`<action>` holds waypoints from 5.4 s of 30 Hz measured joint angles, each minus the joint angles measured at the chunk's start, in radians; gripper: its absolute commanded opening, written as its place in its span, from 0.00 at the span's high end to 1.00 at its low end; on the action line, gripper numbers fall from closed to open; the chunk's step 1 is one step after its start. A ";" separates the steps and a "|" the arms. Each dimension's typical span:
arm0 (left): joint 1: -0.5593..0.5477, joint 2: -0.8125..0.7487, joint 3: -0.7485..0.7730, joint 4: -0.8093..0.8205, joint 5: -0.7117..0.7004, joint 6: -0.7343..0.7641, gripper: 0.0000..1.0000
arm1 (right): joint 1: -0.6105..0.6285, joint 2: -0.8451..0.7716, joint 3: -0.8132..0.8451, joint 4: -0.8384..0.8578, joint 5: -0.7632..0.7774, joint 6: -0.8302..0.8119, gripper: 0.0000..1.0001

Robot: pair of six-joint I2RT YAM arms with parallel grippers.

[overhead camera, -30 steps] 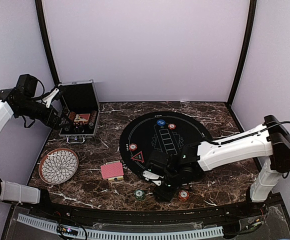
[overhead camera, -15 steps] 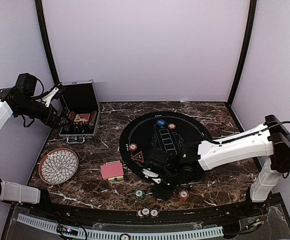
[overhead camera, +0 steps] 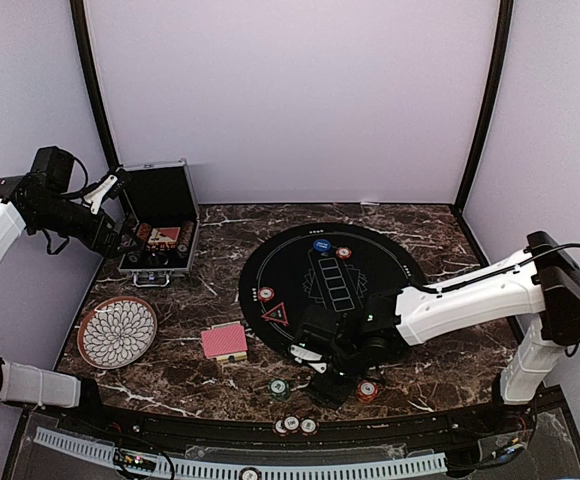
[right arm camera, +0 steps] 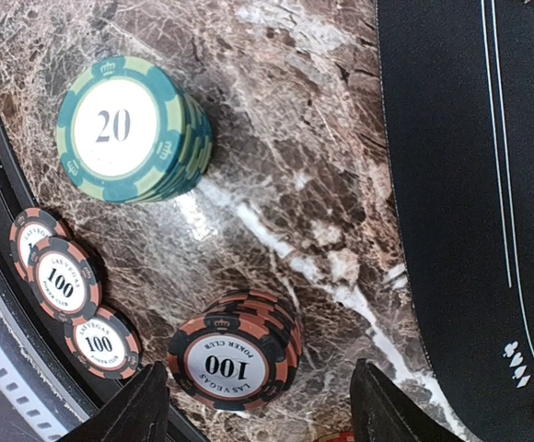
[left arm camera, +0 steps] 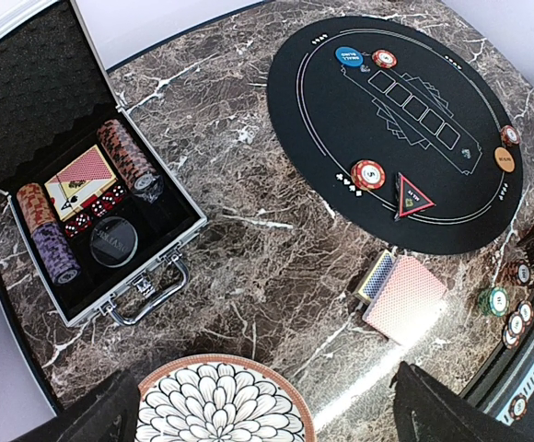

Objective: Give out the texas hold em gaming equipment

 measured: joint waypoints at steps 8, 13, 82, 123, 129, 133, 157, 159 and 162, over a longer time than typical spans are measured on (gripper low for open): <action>0.000 0.000 0.000 0.000 -0.005 0.000 0.01 | 0.000 0.003 -0.001 0.027 -0.002 0.005 0.44; 0.000 0.000 0.002 -0.001 -0.012 0.000 0.01 | 0.002 0.019 -0.001 0.042 -0.006 0.007 0.47; 0.000 0.000 0.023 -0.027 -0.017 0.011 0.01 | 0.024 0.029 -0.018 0.052 0.056 0.021 0.47; 0.000 -0.001 0.034 -0.039 -0.018 0.013 0.01 | 0.023 0.023 0.043 0.027 0.106 0.017 0.92; 0.000 -0.001 0.034 -0.039 -0.018 0.012 0.01 | -0.046 -0.014 0.130 0.010 0.101 0.009 0.91; 0.000 -0.001 0.034 -0.039 -0.018 0.012 0.01 | -0.141 -0.001 0.215 0.006 0.097 -0.011 0.90; 0.000 -0.001 0.034 -0.039 -0.018 0.013 0.01 | -0.423 0.482 0.673 0.080 0.064 -0.087 0.86; 0.000 -0.001 0.034 -0.039 -0.018 0.013 0.01 | -0.422 0.503 0.678 0.083 0.056 -0.086 0.79; 0.000 -0.001 0.034 -0.039 -0.018 0.013 0.01 | -0.422 0.531 0.679 0.081 0.051 -0.086 0.64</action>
